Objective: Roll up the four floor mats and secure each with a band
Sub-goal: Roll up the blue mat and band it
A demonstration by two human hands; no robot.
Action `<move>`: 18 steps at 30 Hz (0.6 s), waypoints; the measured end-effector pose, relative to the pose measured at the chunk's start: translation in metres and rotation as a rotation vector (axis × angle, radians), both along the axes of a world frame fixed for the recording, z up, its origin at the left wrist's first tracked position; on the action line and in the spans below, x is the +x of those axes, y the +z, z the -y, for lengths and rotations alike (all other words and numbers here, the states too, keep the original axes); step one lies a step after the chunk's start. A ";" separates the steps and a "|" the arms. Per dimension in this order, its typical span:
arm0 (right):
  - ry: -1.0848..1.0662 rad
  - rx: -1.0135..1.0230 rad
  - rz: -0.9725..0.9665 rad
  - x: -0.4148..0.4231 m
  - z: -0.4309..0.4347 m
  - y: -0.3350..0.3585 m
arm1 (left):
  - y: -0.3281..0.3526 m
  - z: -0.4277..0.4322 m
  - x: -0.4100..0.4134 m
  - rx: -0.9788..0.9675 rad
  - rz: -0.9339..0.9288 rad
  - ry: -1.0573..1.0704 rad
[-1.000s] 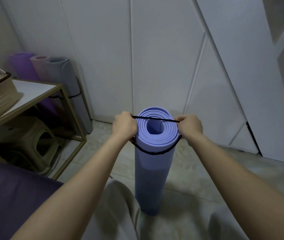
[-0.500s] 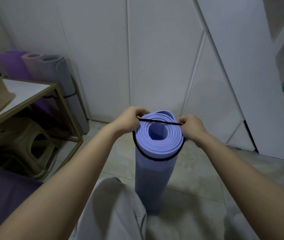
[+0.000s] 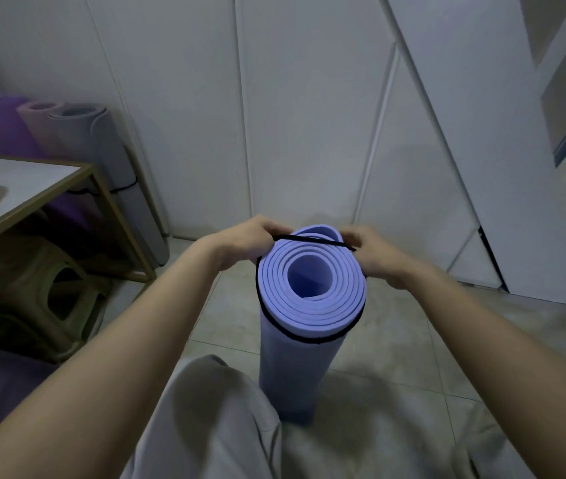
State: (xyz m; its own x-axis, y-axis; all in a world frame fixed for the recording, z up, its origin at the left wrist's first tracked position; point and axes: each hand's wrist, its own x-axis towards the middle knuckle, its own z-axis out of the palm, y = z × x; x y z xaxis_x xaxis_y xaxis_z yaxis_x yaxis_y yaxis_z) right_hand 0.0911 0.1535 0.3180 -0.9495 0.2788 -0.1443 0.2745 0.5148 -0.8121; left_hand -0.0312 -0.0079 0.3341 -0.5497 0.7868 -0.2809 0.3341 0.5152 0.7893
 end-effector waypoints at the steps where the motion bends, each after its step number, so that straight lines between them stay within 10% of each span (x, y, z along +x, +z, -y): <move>1: 0.042 -0.018 -0.003 0.002 0.000 0.001 | 0.000 0.000 0.000 -0.016 0.008 -0.002; 18: 0.105 -0.150 0.215 -0.004 -0.003 0.011 | -0.012 0.012 -0.009 -0.040 0.019 0.210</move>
